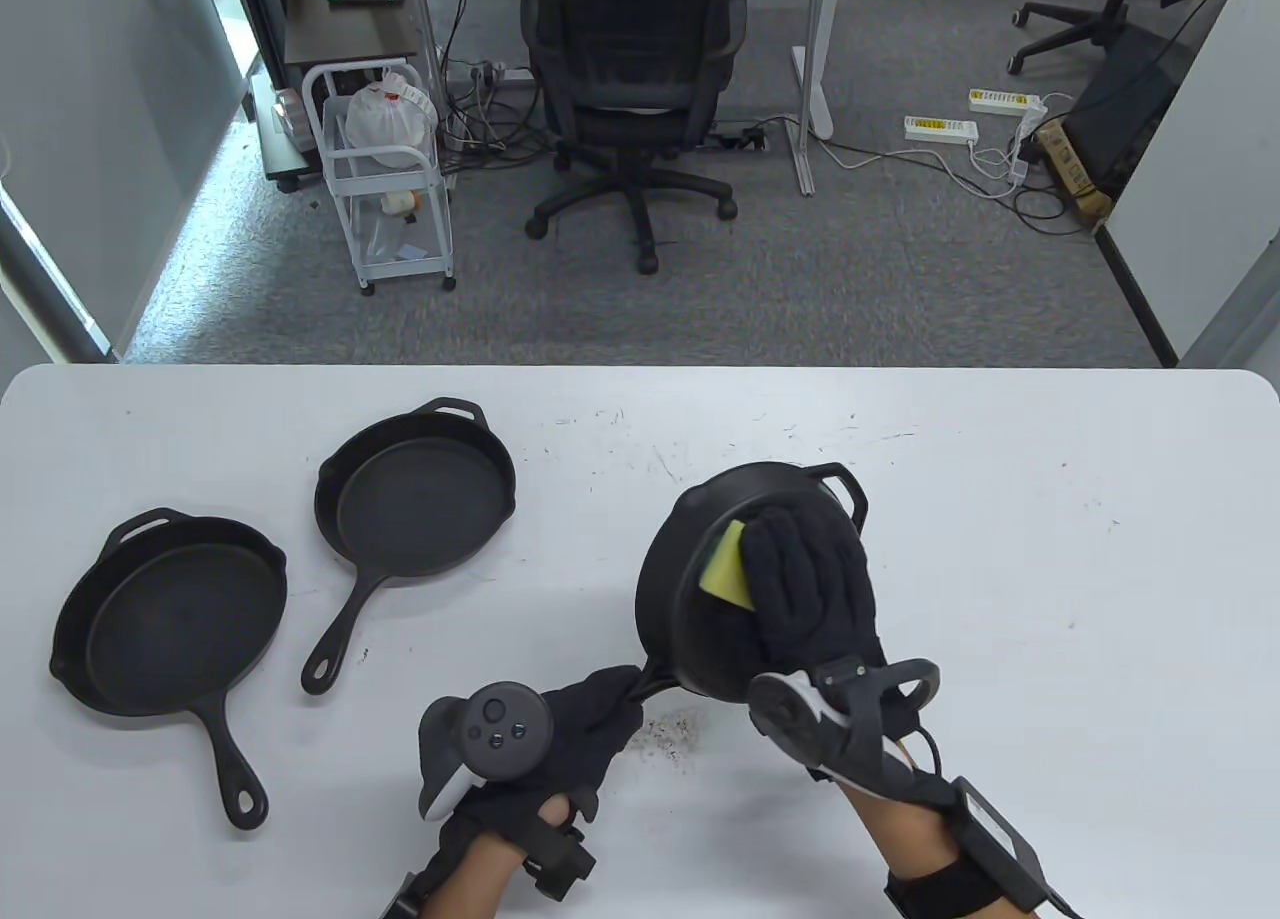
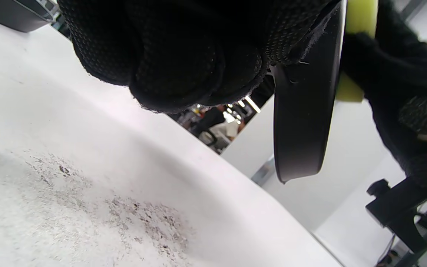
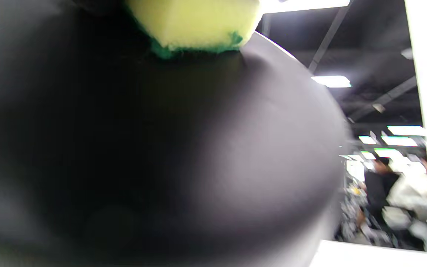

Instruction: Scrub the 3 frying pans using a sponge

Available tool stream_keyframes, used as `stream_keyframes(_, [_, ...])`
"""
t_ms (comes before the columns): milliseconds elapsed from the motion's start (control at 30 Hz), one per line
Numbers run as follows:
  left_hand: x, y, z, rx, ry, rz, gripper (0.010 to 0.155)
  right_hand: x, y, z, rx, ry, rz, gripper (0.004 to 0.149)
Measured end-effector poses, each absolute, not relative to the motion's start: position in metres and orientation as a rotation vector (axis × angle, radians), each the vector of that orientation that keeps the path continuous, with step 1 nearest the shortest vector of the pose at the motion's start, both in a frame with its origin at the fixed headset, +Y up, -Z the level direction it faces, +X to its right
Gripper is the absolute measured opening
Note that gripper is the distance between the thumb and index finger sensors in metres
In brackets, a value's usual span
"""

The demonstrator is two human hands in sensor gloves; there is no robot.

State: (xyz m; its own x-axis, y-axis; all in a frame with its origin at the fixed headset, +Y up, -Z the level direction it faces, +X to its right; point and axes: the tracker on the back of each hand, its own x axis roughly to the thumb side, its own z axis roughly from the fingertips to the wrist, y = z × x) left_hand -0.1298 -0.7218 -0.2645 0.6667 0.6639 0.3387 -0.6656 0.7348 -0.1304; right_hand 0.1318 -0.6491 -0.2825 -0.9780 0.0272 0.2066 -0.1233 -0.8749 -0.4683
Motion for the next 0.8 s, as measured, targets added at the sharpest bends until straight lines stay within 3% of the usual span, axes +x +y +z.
stream_keyframes(100, [-0.135, -0.720, -0.264, 0.032, -0.355, 0.776, 0.055, 0.150, -0.667, -0.283, 0.214, -0.735, 3.018, 0.077])
stream_keyframes(267, [-0.137, -0.720, -0.264, 0.041, -0.318, 0.843, 0.055, 0.140, -0.695, -0.256, 0.412, -0.767, 3.068, 0.078])
stream_keyframes(400, [-0.132, -0.721, -0.264, 0.025, -0.334, 0.778, 0.055, 0.108, -0.695, -0.233, 0.643, -0.840, 3.024, 0.078])
stream_keyframes(467, [-0.128, -0.722, -0.262, 0.027, -0.359, 0.713, 0.055, 0.098, -0.688, -0.230, 0.655, -0.937, 3.044, 0.078])
stream_keyframes(567, [-0.123, -0.722, -0.261, 0.028, -0.389, 0.646, 0.055, 0.099, -0.672, -0.241, 0.586, -1.007, 3.024, 0.078])
stream_keyframes(700, [-0.123, -0.722, -0.261, 0.031, -0.407, 0.643, 0.055, 0.131, -0.658, -0.266, 0.331, -0.866, 2.931, 0.078])
stream_keyframes(800, [-0.125, -0.721, -0.261, 0.040, -0.396, 0.675, 0.055, 0.159, -0.669, -0.278, 0.197, -0.697, 2.869, 0.079])
